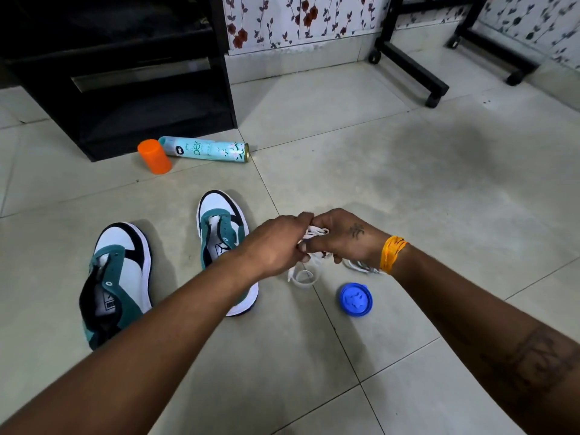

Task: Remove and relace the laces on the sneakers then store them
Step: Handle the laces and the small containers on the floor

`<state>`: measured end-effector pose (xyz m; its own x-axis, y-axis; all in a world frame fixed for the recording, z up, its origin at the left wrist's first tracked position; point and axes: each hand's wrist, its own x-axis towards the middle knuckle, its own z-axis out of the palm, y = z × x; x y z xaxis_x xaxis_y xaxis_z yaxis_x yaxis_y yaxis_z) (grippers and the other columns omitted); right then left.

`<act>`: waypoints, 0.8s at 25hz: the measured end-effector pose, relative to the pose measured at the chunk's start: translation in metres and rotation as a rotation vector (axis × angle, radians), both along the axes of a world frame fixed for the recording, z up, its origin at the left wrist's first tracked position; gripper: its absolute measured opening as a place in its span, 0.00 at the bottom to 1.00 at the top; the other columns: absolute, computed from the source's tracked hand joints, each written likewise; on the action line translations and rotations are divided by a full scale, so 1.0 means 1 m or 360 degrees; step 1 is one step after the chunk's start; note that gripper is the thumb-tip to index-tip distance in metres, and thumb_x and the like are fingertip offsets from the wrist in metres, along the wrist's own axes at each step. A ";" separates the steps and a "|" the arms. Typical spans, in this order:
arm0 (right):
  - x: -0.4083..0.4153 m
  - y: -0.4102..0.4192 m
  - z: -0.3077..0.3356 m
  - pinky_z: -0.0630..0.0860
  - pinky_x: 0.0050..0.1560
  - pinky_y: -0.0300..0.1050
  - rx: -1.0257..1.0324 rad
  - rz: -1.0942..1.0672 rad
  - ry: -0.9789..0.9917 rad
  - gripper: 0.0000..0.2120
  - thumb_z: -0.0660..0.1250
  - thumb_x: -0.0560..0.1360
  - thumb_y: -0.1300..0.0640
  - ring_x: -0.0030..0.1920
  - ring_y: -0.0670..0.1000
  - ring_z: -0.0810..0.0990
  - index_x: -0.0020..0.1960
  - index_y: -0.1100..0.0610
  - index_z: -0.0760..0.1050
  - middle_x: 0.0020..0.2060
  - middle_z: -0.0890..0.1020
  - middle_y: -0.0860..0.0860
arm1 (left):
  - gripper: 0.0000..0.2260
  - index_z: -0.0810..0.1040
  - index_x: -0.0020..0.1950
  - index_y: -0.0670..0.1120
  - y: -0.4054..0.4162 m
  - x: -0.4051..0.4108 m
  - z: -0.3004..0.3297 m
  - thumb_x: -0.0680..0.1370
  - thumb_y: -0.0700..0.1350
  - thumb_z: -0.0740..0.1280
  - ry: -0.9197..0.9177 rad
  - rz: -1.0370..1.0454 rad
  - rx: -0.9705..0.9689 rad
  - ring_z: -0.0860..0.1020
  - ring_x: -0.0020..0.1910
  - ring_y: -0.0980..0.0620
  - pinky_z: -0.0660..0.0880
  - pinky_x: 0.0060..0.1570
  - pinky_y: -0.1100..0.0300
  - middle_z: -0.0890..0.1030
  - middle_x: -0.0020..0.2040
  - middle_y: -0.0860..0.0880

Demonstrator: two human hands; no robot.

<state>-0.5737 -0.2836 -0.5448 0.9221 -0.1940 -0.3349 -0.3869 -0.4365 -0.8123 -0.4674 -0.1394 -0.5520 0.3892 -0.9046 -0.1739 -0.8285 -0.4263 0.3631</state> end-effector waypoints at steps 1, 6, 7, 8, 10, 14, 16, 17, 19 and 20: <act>-0.005 0.001 -0.001 0.75 0.32 0.44 0.0028 -0.0021 -0.0020 0.08 0.76 0.75 0.55 0.35 0.47 0.77 0.49 0.58 0.81 0.35 0.81 0.51 | 0.15 0.75 0.61 0.47 0.001 0.002 0.002 0.77 0.49 0.73 0.0041 0.0009 0.0028 0.80 0.53 0.41 0.71 0.43 0.53 0.82 0.53 0.45; -0.018 0.012 -0.004 0.74 0.54 0.50 -0.0676 0.0253 -0.0323 0.36 0.80 0.65 0.43 0.55 0.49 0.74 0.65 0.46 0.66 0.54 0.78 0.44 | 0.11 0.76 0.40 0.51 0.009 0.009 0.008 0.78 0.52 0.73 0.0423 0.0156 0.0071 0.78 0.39 0.50 0.69 0.35 0.57 0.77 0.36 0.51; -0.017 0.015 -0.003 0.72 0.55 0.50 -0.0855 0.0329 -0.0391 0.39 0.80 0.62 0.41 0.57 0.50 0.72 0.67 0.46 0.65 0.57 0.76 0.44 | 0.11 0.77 0.40 0.51 0.010 0.008 0.011 0.79 0.51 0.73 0.0581 0.0186 0.0064 0.76 0.33 0.53 0.69 0.32 0.60 0.76 0.35 0.50; -0.015 0.018 -0.003 0.72 0.54 0.49 -0.0920 0.0368 -0.0451 0.40 0.81 0.62 0.41 0.56 0.50 0.72 0.67 0.47 0.65 0.58 0.75 0.44 | 0.10 0.78 0.40 0.50 0.011 0.007 0.015 0.79 0.50 0.73 0.0745 0.0219 0.0058 0.74 0.28 0.55 0.70 0.29 0.62 0.74 0.32 0.50; -0.011 0.023 0.000 0.74 0.50 0.49 -0.0809 0.0328 -0.0558 0.35 0.81 0.64 0.49 0.52 0.49 0.74 0.65 0.49 0.67 0.57 0.75 0.45 | 0.09 0.79 0.41 0.49 0.014 0.007 0.024 0.80 0.49 0.72 0.0986 0.0247 0.0055 0.70 0.23 0.58 0.70 0.27 0.63 0.71 0.27 0.52; -0.017 0.023 0.007 0.74 0.41 0.40 -0.0407 0.0104 -0.0711 0.20 0.79 0.68 0.61 0.40 0.44 0.77 0.56 0.53 0.75 0.44 0.80 0.43 | 0.11 0.82 0.38 0.50 0.023 0.016 0.036 0.81 0.50 0.72 0.1340 0.0170 0.0081 0.66 0.27 0.55 0.69 0.29 0.61 0.67 0.27 0.53; -0.020 0.022 0.011 0.76 0.39 0.40 -0.0106 0.0002 -0.0673 0.15 0.78 0.69 0.65 0.37 0.46 0.80 0.52 0.55 0.79 0.40 0.82 0.46 | 0.09 0.86 0.44 0.47 0.029 0.022 0.039 0.81 0.50 0.71 0.1444 0.0103 0.0156 0.64 0.28 0.54 0.69 0.29 0.61 0.65 0.29 0.53; -0.021 0.021 0.014 0.79 0.39 0.43 0.0050 -0.0046 -0.0633 0.13 0.77 0.70 0.68 0.37 0.48 0.81 0.52 0.57 0.81 0.39 0.83 0.48 | 0.12 0.86 0.50 0.43 0.031 0.024 0.039 0.80 0.51 0.71 0.1463 0.0079 0.0194 0.64 0.29 0.54 0.69 0.30 0.61 0.65 0.29 0.53; -0.022 0.019 0.019 0.83 0.41 0.50 0.0290 -0.0108 -0.0576 0.11 0.76 0.71 0.70 0.38 0.53 0.82 0.51 0.60 0.83 0.40 0.85 0.54 | 0.19 0.84 0.53 0.38 0.034 0.027 0.039 0.78 0.55 0.71 0.1534 0.0101 0.0252 0.62 0.29 0.53 0.68 0.31 0.61 0.64 0.29 0.54; -0.022 0.018 0.021 0.84 0.42 0.51 0.0376 -0.0132 -0.0567 0.10 0.76 0.71 0.70 0.38 0.54 0.83 0.51 0.62 0.83 0.41 0.85 0.56 | 0.21 0.83 0.50 0.38 0.036 0.027 0.037 0.76 0.57 0.70 0.1580 0.0137 0.0243 0.62 0.28 0.54 0.67 0.31 0.61 0.65 0.28 0.54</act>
